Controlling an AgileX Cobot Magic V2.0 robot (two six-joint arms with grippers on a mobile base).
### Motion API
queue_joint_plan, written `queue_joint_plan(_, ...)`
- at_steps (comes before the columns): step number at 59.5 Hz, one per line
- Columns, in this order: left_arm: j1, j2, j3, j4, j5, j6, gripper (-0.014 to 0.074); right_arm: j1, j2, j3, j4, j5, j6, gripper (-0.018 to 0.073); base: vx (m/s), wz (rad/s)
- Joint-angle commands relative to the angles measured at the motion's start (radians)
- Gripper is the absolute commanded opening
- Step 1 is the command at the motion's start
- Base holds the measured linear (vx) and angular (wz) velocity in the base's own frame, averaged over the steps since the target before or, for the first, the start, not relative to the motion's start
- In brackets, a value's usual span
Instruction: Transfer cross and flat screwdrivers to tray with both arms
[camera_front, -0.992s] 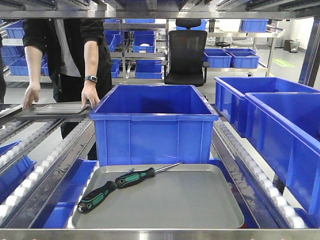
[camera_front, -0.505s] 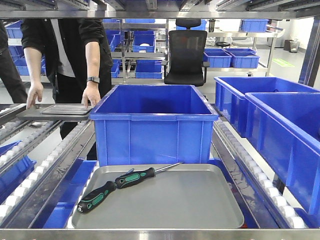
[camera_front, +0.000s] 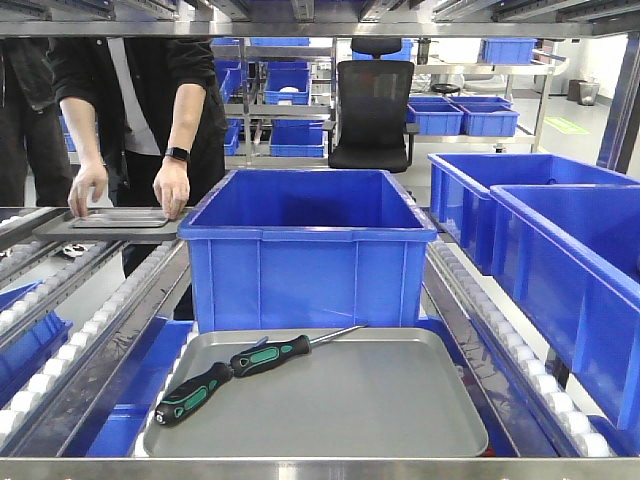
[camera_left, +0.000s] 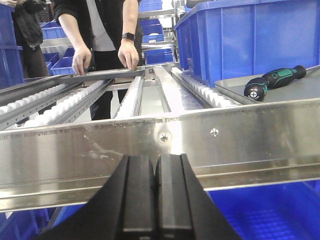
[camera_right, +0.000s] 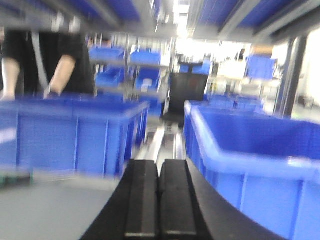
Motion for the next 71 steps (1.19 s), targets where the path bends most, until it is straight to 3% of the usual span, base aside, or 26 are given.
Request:
queue_joint_plan(1, -0.001, -0.012, -0.026, -0.002, -0.080, -0.011, 0.0004, -0.005, 0.027, -0.007, -0.290, -0.003, 0.294, -0.0008, 0.00, 0.00)
queue_joint_plan(7, -0.001, -0.012, -0.026, -0.002, -0.080, -0.011, 0.0004, -0.005, 0.013, 0.073, -0.557, -0.049, 0.608, -0.0008, 0.00, 0.00)
queue_joint_plan(14, -0.001, -0.012, -0.026, -0.002, -0.080, -0.011, 0.0004, -0.005, -0.065, 0.257, -0.695, -0.180, 0.753, -0.0008, 0.00, 0.00)
queue_joint_plan(24, -0.001, -0.012, -0.026, -0.002, -0.080, -0.011, 0.0004, -0.005, -0.249, 0.460, -0.692, -0.228, 0.769, -0.0008, 0.00, 0.00)
queue_joint_plan(32, -0.001, -0.012, -0.026, -0.002, -0.080, -0.011, 0.0004, -0.005, -0.411, 0.460, -0.693, -0.107, 0.777, -0.0008, 0.00, 0.00)
queue_joint_plan(71, -0.001, -0.012, -0.026, -0.002, -0.079, -0.011, 0.0004, -0.005, -0.405, 0.460, -0.693, -0.111, 0.778, -0.0008, 0.00, 0.00)
